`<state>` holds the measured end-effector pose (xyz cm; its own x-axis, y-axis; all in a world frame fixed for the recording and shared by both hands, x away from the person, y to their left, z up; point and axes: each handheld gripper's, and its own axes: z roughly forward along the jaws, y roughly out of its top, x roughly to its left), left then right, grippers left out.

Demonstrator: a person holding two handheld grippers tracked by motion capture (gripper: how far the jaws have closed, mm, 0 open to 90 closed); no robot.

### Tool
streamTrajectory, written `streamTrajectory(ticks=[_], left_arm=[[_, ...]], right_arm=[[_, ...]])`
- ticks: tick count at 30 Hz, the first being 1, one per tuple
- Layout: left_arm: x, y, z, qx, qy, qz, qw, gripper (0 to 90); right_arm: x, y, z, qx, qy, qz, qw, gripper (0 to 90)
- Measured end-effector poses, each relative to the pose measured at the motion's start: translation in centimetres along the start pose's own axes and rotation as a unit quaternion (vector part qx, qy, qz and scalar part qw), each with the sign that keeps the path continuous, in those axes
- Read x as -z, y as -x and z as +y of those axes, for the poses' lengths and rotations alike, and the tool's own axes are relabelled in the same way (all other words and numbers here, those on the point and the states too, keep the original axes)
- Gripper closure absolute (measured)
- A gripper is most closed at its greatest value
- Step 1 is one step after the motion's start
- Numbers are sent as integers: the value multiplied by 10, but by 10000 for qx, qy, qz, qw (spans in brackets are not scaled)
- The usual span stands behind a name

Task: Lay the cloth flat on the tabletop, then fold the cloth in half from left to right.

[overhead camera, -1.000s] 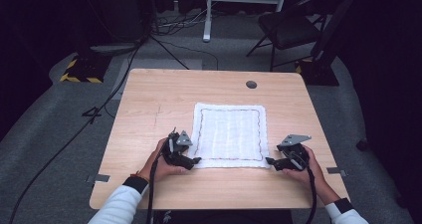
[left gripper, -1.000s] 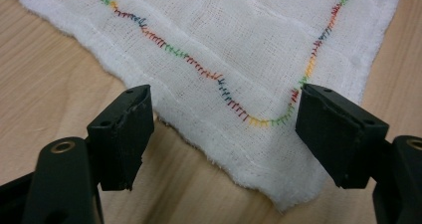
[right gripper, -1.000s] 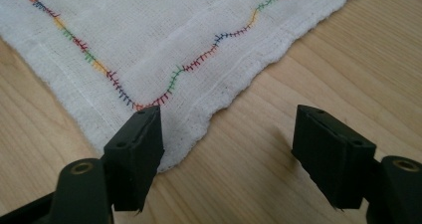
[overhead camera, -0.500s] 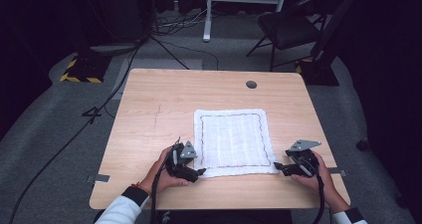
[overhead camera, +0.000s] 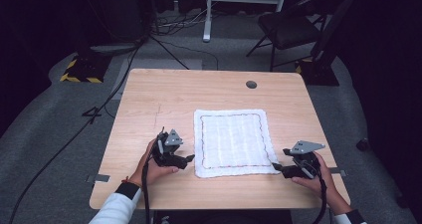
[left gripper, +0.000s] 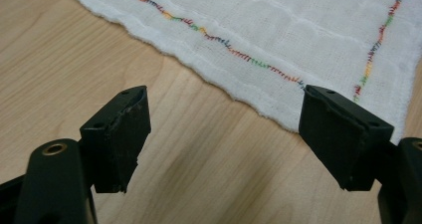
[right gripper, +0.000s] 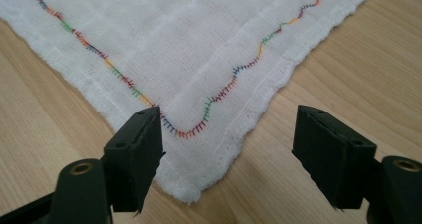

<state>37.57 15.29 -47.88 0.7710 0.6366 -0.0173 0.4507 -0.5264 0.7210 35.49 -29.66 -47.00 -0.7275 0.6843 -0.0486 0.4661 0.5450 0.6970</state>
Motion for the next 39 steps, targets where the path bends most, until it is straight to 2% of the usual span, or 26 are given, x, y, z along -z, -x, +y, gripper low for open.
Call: streamTrajectory(ticks=[4, 7, 8, 10, 12, 13, 14, 15, 16, 18, 20, 21, 22, 23, 25, 26, 27, 31, 36, 39], left_arm=[[0, -4, 1, -62, -65, 142, 9999, 214], [-2, -10, 4, -30, -120, 198, 9997, 216], [-4, -15, 6, 40, -72, 246, 9997, 216], [-8, -22, 10, 124, -178, 222, 9995, 218], [-9, -25, 11, 116, -202, 259, 9994, 217], [-13, -30, 12, 177, -159, 383, 9990, 219], [-13, -30, 12, 177, -159, 383, 9990, 221], [-15, -34, 14, 151, -211, 536, 9982, 221], [-16, -38, 15, 250, -197, 480, 9983, 219], [-16, -44, 19, 341, -35, 559, 9979, 219], [-18, -46, 22, 243, 24, 764, 9968, 234], [-20, -49, 25, 244, -57, 722, 9971, 234], [-23, -53, 26, 348, -65, 631, 9974, 225], [-25, -55, 27, 361, -30, 676, 9971, 225], [-33, -57, 29, 239, -80, 840, 9962, 236], [-38, -59, 33, 192, -234, 812, 9962, 234], [-41, -61, 36, 271, -269, 700, 9968, 225], [-47, -67, 48, 387, -55, 698, 9968, 223], [-68, -79, 63, 597, -126, 656, 9960, 221], [-77, -85, 69, 681, -137, 737, 9949, 217]], right_arm=[[0, -2, 5, 46, 94, 10, 9999, 290], [1, -4, 10, 61, 181, 5, 9998, 299], [0, -8, 16, 105, 304, 140, 9994, 325], [-2, -14, 22, 252, 328, 185, 9990, 330], [-7, -19, 29, 369, 345, 257, 9984, 333], [-9, -23, 33, 412, 376, 324, 9979, 337], [-9, -23, 33, 412, 376, 324, 9979, 337], [-15, -29, 40, 515, 400, 391, 9971, 353], [-17, -32, 42, 549, 403, 417, 9968, 353], [-25, -38, 49, 663, 414, 514, 9956, 374], [-32, -46, 56, 794, 435, 696, 9935, 404], [-36, -49, 60, 840, 463, 806, 9921, 404], [-40, -53, 64, 880, 485, 915, 9907, 405], [-43, -57, 68, 931, 514, 976, 9895, 414], [-52, -67, 77, 1055, 537, 1078, 9871, 421], [-56, -72, 80, 1136, 542, 1093, 9860, 421], [-61, -79, 85, 1206, 548, 1158, 9844, 421], [-74, -99, 95, 1378, 537, 1317, 9802, 429], [-88, -121, 103, 1608, 463, 1442, 9753, 442], [-94, -131, 107, 1696, 454, 1525, 9726, 460]])
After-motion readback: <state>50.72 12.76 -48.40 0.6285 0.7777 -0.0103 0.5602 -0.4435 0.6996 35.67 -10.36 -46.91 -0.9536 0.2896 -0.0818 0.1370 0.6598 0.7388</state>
